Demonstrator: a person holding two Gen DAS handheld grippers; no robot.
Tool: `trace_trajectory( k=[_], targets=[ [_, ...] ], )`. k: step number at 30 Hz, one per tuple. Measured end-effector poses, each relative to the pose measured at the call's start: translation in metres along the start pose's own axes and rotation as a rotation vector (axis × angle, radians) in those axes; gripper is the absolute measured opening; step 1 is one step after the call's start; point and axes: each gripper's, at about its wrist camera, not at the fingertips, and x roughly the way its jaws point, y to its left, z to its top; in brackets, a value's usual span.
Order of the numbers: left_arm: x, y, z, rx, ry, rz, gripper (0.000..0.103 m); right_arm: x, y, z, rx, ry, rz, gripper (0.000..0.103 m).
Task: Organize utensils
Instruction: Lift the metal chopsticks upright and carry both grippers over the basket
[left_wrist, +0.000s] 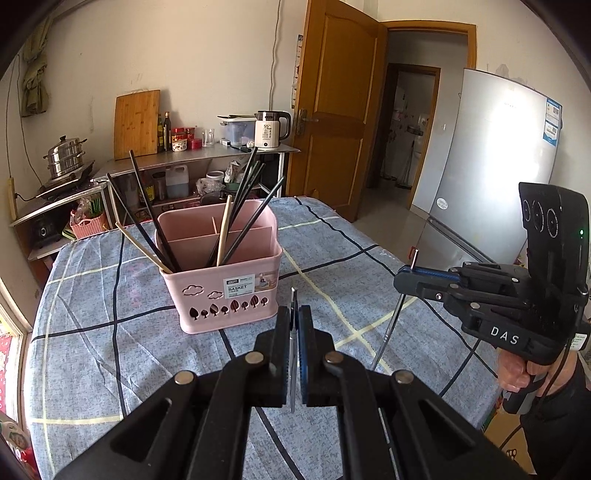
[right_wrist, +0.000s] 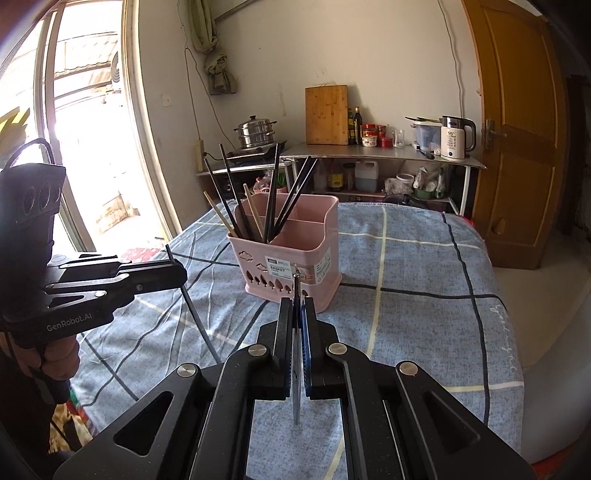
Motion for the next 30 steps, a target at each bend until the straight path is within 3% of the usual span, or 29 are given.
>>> trace_trajectory(
  k=[15, 30],
  targets=[
    [-0.020, 0.018, 0.017, -0.015, -0.019, 0.029, 0.005, 0.002, 0.011, 0.017, -0.019, -0.024, 0.025, 0.004],
    [-0.027, 0.062, 0.079, -0.047, -0.071, 0.082, 0.005, 0.029, 0.042, 0.087, -0.075, -0.106, 0.088, 0.004]
  ],
)
